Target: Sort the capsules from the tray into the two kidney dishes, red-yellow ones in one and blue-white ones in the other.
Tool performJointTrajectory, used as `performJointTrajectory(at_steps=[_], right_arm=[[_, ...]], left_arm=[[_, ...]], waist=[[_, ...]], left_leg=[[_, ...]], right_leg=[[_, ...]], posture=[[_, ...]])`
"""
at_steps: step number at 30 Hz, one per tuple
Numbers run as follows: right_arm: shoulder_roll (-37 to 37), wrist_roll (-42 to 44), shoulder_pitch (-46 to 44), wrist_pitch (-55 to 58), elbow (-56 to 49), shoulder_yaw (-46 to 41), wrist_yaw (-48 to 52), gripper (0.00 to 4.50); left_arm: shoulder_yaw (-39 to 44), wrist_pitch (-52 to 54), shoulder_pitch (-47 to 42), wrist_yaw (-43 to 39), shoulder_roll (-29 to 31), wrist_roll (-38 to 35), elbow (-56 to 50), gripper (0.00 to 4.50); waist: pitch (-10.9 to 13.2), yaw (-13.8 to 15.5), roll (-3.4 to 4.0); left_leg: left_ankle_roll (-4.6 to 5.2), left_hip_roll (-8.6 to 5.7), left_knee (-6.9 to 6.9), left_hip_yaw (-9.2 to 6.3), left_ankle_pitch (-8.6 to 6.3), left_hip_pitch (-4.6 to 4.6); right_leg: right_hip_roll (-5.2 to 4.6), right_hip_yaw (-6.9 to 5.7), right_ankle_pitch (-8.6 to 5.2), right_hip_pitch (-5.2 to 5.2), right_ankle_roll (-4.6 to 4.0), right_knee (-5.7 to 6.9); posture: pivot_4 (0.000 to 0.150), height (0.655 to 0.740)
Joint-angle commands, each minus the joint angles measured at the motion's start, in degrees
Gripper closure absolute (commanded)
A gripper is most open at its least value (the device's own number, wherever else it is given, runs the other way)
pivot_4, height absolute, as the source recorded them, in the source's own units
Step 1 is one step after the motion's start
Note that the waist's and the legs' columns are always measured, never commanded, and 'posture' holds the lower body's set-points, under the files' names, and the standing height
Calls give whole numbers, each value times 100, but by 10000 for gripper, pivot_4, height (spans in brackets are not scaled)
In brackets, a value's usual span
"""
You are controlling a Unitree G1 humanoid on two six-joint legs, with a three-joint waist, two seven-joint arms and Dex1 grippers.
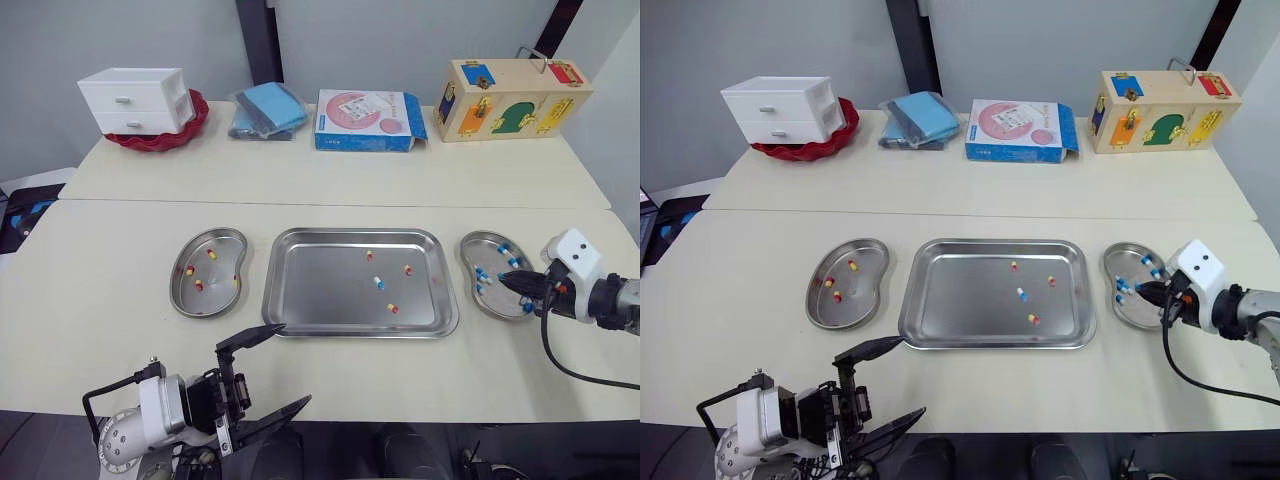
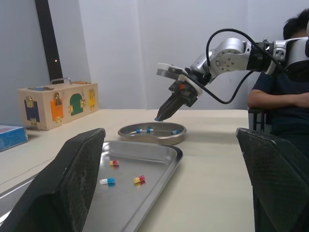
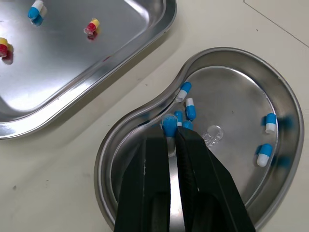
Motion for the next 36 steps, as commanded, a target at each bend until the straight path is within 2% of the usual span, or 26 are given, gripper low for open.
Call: performJointTrajectory(at_steps=[1,18,20,24,29,33,36], right_arm=[[-37,-8,-58,-67,-42,-98,-22,44819],[5,-79,6,-55,-135,-87,-64,44819],[13,-100,-11,-74,-115,-90,-86,38062],[-19,-135,18,-48,-87,-91,-99,29342],[-25,-119,26,-49,-102,-92,-95,15276],[-20,-100,49,-43,-135,-102,-86,1753],[-17,-84,55,-36,-144,-106,-79,566]], left_arm=[[-41,84,8,150,32,48,-288,0],[-21,236,54,242,100,91,-454,0],[-2,224,44,236,113,79,-431,0],[25,177,125,173,125,54,-401,0],[51,138,139,138,141,37,-337,0],[67,100,171,95,145,17,-293,0],[83,76,200,41,137,12,-256,0]], waist=[[0,8,0],[0,28,0],[0,28,0],[0,29,0],[0,34,0],[0,35,0],[0,35,0]], left_leg=[[0,0,0,-1,0,1],[0,0,0,-1,0,3],[0,0,0,0,0,3],[0,0,0,0,0,3],[0,0,0,-1,0,4],[0,0,0,-1,0,4],[0,0,0,0,0,4]], right_leg=[[0,-1,0,1,0,-1],[0,-1,0,5,0,-2],[0,0,0,5,0,-2],[0,0,0,5,0,-2],[0,-1,0,5,0,-2],[0,-1,0,6,0,-2],[0,-1,0,6,0,-2]], posture=[[1500,7400],[1500,7400],[1500,7400],[1500,7400],[1500,7400],[1500,7400],[1500,7400]])
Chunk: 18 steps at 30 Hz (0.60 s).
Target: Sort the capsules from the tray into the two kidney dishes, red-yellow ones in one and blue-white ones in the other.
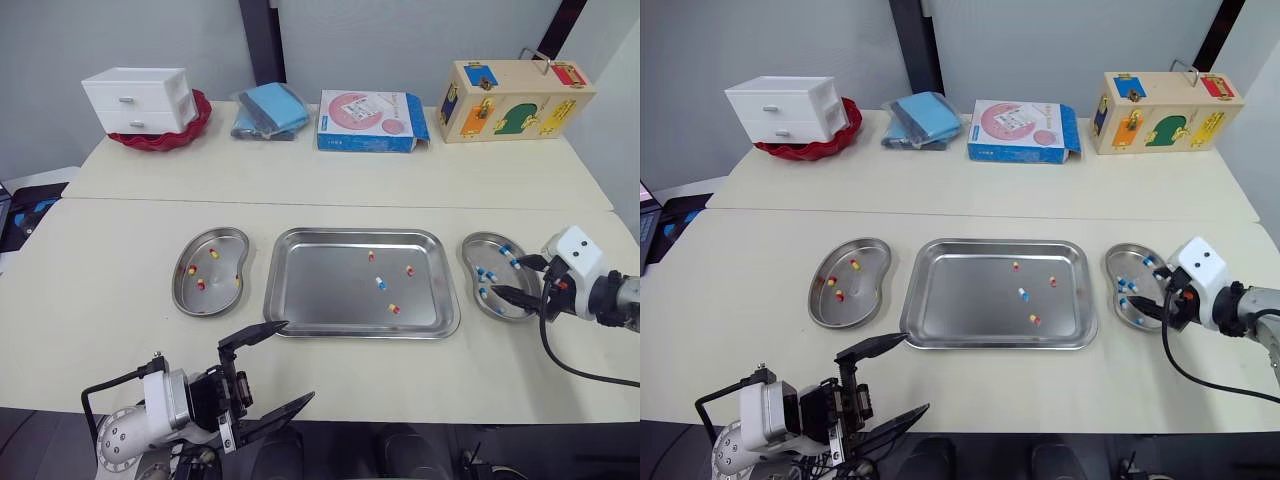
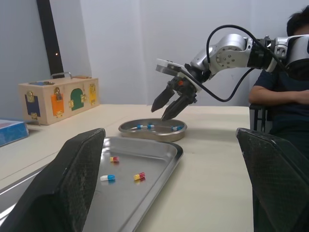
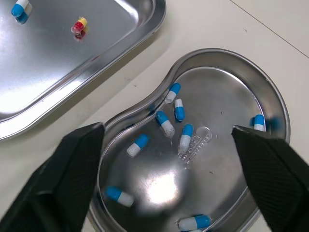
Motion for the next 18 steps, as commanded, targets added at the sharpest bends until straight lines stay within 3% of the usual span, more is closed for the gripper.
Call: performJointTrajectory(at_steps=[1,5,10,14,18], right_arm=[[-36,32,11,-40,-149,-116,13,566],[-30,43,47,-56,-167,-141,16,566],[-18,180,343,-417,-121,-479,250,566],[-79,605,1160,-1088,11,-1395,1233,566],[-152,645,1610,-1497,405,-1926,1730,566]], left_arm=[[88,-119,61,-70,28,-75,-48,0],[129,-137,83,-101,36,-73,-4,0],[621,429,81,657,222,51,-47,0],[1611,1978,-73,1647,1247,11,-59,0],[2586,3372,-251,1735,2459,-199,413,0]], waist=[[0,0,0],[0,1,0],[0,12,0],[2,81,-2],[4,55,-5]], left_leg=[[0,0,0,0,0,0],[0,0,0,0,0,0],[0,0,0,-2,0,0],[0,0,0,-13,0,-2],[0,-1,3,-7,0,16]], right_leg=[[0,0,0,0,0,0],[0,0,0,0,0,0],[0,-1,0,0,0,0],[1,-11,-1,3,0,0],[-2,-8,0,21,1,-1]], posture=[[1500,7400],[1500,7400],[1500,7400],[1500,7400],[1500,7400]])
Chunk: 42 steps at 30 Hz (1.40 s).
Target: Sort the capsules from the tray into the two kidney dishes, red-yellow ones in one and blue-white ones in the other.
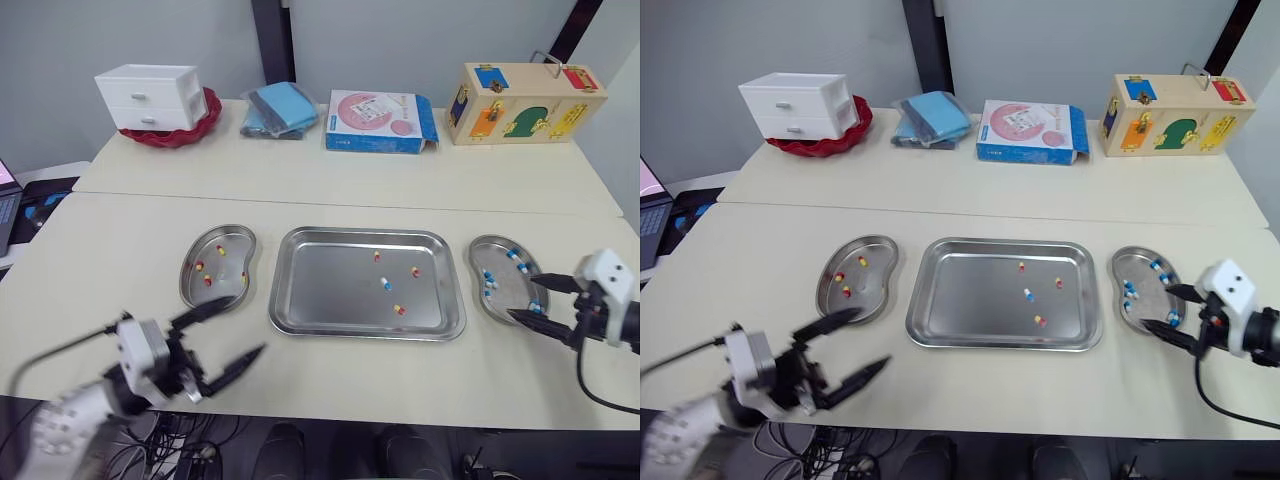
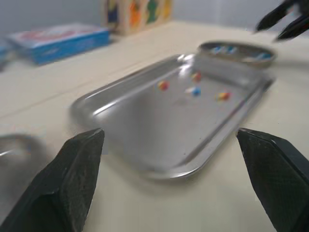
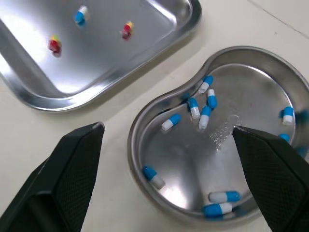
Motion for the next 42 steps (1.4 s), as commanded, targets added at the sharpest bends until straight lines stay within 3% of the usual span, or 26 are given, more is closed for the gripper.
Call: performJointTrajectory(at_steps=[1,5,10,16,31,37,42], right_arm=[[-200,58,304,-407,349,-596,448,566],[-300,-175,668,-923,871,-721,743,566],[-294,-256,764,-1288,1333,-687,849,566],[-240,-280,690,-1474,1598,-613,825,566],[-154,-153,739,-1442,1283,-592,791,566],[-29,426,766,-657,-267,-481,517,566],[-7,631,206,247,-1573,177,-301,566]], left_arm=[[992,1411,-50,-14,979,-296,447,0],[1460,2017,-37,-362,1758,121,1407,0],[1480,2062,-226,-774,2267,683,2504,0],[1241,1631,-796,-1108,2371,1156,3457,0],[1141,1258,-1068,-1210,1804,1344,3080,0],[1339,454,-904,-1243,881,1063,2251,0],[1185,31,-509,-1245,150,874,1357,0]], waist=[[4,-14,-6],[9,-55,2],[17,-156,10],[21,-162,16],[21,-158,18],[20,-161,17],[17,-141,15]], left_leg=[[0,0,0,-2,0,6],[0,3,-13,8,0,17],[0,4,-21,17,0,17],[-1,4,-21,26,0,14],[-1,4,-21,25,0,9],[-1,6,-20,26,0,9],[-2,5,-12,25,0,9]], right_leg=[[0,-2,0,5,0,1],[3,5,-3,5,-3,-2],[3,11,-4,-5,-4,-2],[2,17,-4,-13,-5,0],[2,18,-4,-14,-4,1],[1,20,-4,-12,-4,3],[0,21,-2,-7,-1,6]], posture=[[1500,7400],[1500,7400],[1500,7400],[1500,7400],[1500,7400],[1500,7400],[1500,7400]])
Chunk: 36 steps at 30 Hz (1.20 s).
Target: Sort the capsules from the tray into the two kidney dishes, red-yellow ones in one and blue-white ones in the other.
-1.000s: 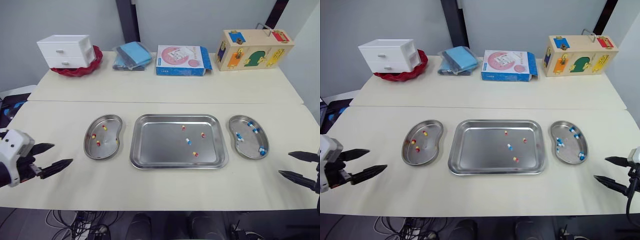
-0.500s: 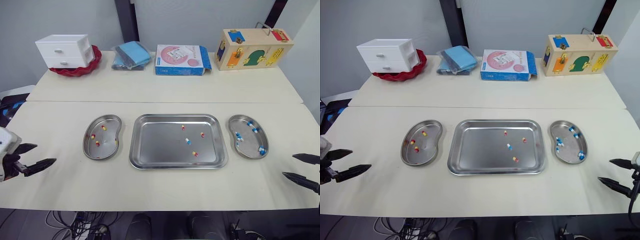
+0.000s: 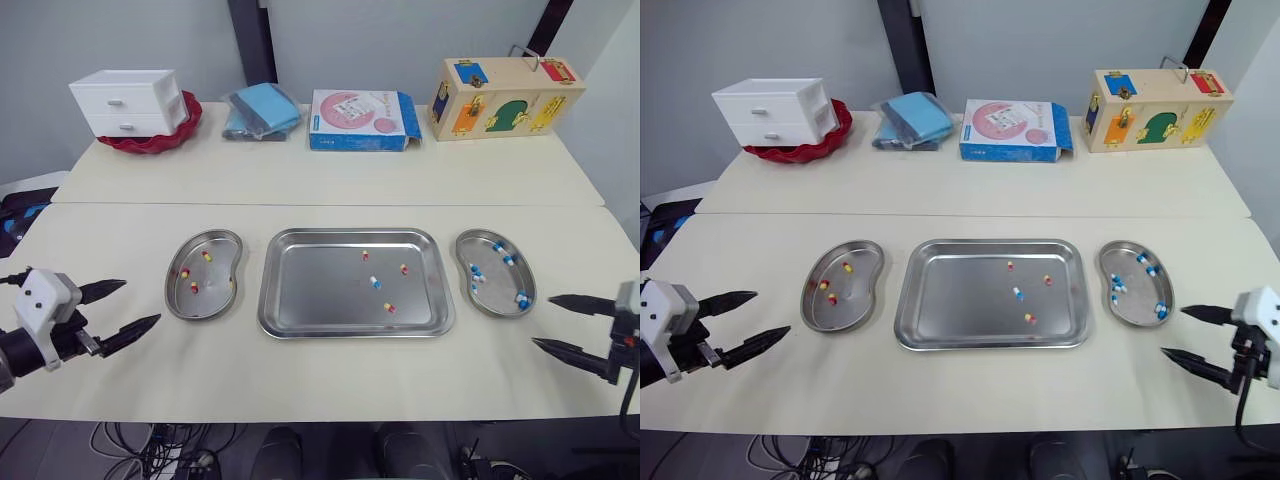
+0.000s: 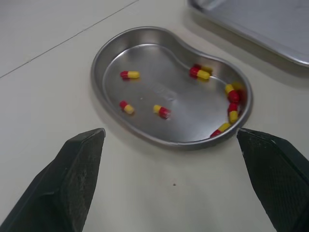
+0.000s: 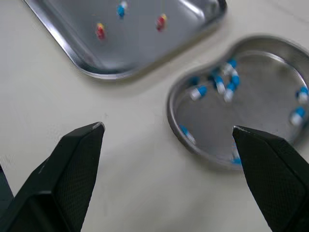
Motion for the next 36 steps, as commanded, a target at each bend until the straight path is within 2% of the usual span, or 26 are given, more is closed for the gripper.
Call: performJointTrajectory(at_steps=[1,6,10,14,19,26,36], right_arm=[[-59,326,-463,670,-825,480,-448,566],[86,391,-1814,1826,-1330,1717,-1233,566],[881,339,-3240,3108,-1411,2982,-2144,566],[1534,66,-4030,3703,-1125,3748,-2692,566],[2048,-497,-4630,4168,-648,4495,-3304,566],[2177,-997,-4782,4332,-330,4911,-3617,566],[2444,-1355,-4839,4319,41,5008,-3720,566]], left_arm=[[-41,-370,248,-27,-379,-207,-710,0],[-511,-744,612,78,-1095,-248,-1538,0],[-1065,-1702,670,297,-2077,-145,-1846,0],[-1602,-2273,1058,374,-2670,35,-2051,0],[-2058,-2671,1309,253,-2796,-60,-1999,0],[-2363,-3275,1377,224,-2952,-164,-1777,0],[-2732,-3402,1615,167,-2852,-450,-1812,0]], waist=[[-4,22,-7],[-5,43,-9],[-13,45,-17],[-16,50,-22],[-17,105,-22],[-17,128,-20],[-17,114,-20]], left_leg=[[0,0,1,-2,0,-1],[0,-1,6,-6,0,-2],[0,-1,7,-11,0,-3],[0,-1,9,-20,0,-24],[-1,-3,10,-24,1,-44],[0,-3,19,-19,1,-44],[0,-2,20,-18,1,-45]], right_leg=[[0,-2,0,0,0,0],[-1,-3,2,1,2,-2],[-1,-7,2,1,1,-1],[0,-15,3,-14,0,-2],[-1,-18,3,-45,0,10],[0,-13,2,-54,-1,27],[3,-12,1,-61,-2,36]], posture=[[1500,7400],[1500,7400],[1500,7400],[1500,7400],[1500,7400],[1500,7400],[1500,7400]])
